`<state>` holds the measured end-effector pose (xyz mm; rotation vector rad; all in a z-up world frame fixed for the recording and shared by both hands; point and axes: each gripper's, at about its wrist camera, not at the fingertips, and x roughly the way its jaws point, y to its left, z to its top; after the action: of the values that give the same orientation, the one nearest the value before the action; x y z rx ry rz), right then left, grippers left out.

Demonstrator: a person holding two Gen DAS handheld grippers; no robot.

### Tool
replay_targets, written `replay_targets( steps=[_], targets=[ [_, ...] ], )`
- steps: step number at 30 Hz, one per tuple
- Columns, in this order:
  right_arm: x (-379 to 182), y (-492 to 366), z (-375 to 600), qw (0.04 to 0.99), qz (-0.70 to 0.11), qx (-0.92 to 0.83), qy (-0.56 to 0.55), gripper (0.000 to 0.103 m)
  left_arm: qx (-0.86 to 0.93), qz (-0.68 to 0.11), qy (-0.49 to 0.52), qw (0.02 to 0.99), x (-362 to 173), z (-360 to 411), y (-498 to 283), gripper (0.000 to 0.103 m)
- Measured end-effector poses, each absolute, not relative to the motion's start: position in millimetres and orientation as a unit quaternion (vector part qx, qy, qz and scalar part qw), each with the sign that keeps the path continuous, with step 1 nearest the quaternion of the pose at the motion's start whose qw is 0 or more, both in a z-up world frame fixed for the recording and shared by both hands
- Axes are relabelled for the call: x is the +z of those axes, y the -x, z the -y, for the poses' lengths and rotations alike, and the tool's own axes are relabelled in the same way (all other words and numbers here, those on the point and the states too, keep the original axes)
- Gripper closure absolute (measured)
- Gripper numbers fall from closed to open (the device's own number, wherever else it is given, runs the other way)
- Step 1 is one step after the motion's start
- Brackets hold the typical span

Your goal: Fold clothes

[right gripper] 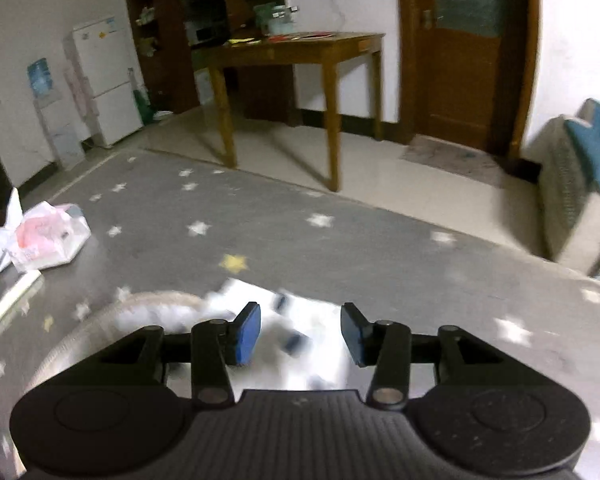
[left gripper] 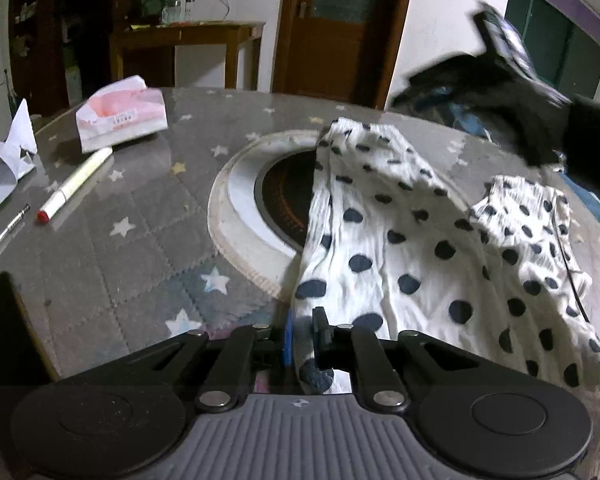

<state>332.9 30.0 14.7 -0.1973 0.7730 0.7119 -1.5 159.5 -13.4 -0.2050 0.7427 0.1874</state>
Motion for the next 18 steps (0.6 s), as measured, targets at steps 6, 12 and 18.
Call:
replay_targets(
  steps=[6, 12, 18],
  targets=[
    [20, -322, 78, 0.88, -0.391, 0.252, 0.092, 0.058, 0.05, -0.349, 0.105, 0.93, -4, -143, 0, 0.084],
    [-1, -320, 173, 0.89, -0.42, 0.174, 0.023, 0.057, -0.03, -0.36, 0.103, 0.927, -7, -100, -7, 0.078],
    [-22, -307, 213, 0.888, -0.423, 0.178, -0.024, 0.047, -0.089, -0.378, 0.095, 0.917, -12, -59, -18, 0.072]
  ],
)
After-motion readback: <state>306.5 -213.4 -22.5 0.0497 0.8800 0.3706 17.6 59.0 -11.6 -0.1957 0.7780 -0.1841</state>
